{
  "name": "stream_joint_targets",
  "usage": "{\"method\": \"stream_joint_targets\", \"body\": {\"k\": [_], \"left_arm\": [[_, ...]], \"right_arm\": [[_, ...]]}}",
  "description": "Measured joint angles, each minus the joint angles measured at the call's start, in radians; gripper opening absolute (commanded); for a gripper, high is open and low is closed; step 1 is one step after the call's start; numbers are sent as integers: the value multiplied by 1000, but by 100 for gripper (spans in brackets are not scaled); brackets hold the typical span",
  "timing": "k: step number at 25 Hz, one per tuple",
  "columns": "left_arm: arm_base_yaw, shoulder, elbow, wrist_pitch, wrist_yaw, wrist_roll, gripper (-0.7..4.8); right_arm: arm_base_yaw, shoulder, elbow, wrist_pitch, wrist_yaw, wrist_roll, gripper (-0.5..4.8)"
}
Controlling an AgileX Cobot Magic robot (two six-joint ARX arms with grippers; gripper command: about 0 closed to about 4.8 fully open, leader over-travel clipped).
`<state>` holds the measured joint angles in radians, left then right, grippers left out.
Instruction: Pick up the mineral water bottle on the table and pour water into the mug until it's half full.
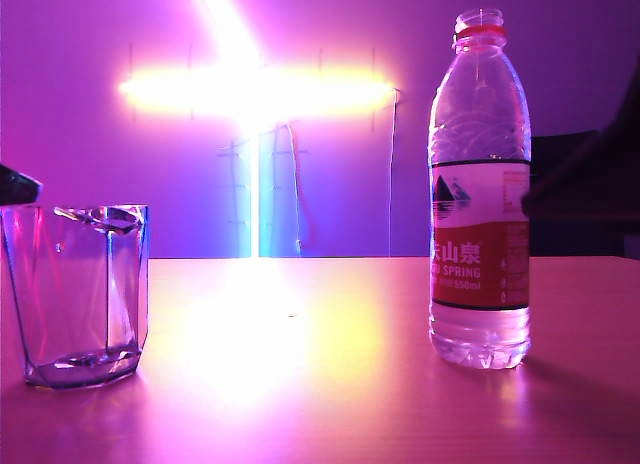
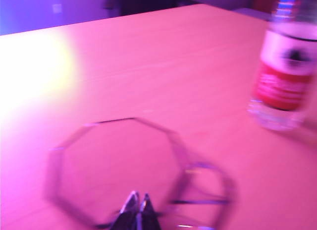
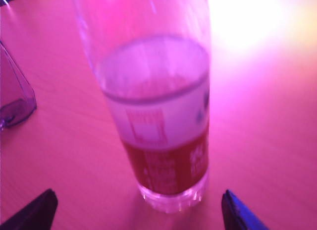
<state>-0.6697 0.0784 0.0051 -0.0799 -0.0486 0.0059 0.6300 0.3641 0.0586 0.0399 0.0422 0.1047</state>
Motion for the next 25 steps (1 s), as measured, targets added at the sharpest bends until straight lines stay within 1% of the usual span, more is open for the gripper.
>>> {"method": "stream_joint_targets", "body": {"k": [1, 3, 7, 12, 14, 19, 23, 25], "left_arm": [[26, 0, 0, 0, -3, 0, -2], [46, 0, 0, 0, -4, 0, -2], [47, 0, 0, 0, -4, 0, -2], [47, 0, 0, 0, -4, 0, -2], [47, 0, 0, 0, -4, 0, -2], [47, 0, 0, 0, -4, 0, -2], [47, -1, 0, 0, -4, 0, -2], [47, -1, 0, 0, -4, 0, -2]], "right_arm": [[0, 41, 13, 27, -4, -18, 479], [-3, 133, 16, 87, -16, -29, 479], [-3, 312, 18, 261, -20, -46, 479], [-3, 479, 73, 355, -22, -53, 479], [-29, 599, 111, 443, -33, -53, 479], [-63, 712, 145, 556, -64, -53, 479], [-66, 782, 147, 645, -68, -53, 479], [-66, 826, 148, 661, -69, -53, 479]]}}
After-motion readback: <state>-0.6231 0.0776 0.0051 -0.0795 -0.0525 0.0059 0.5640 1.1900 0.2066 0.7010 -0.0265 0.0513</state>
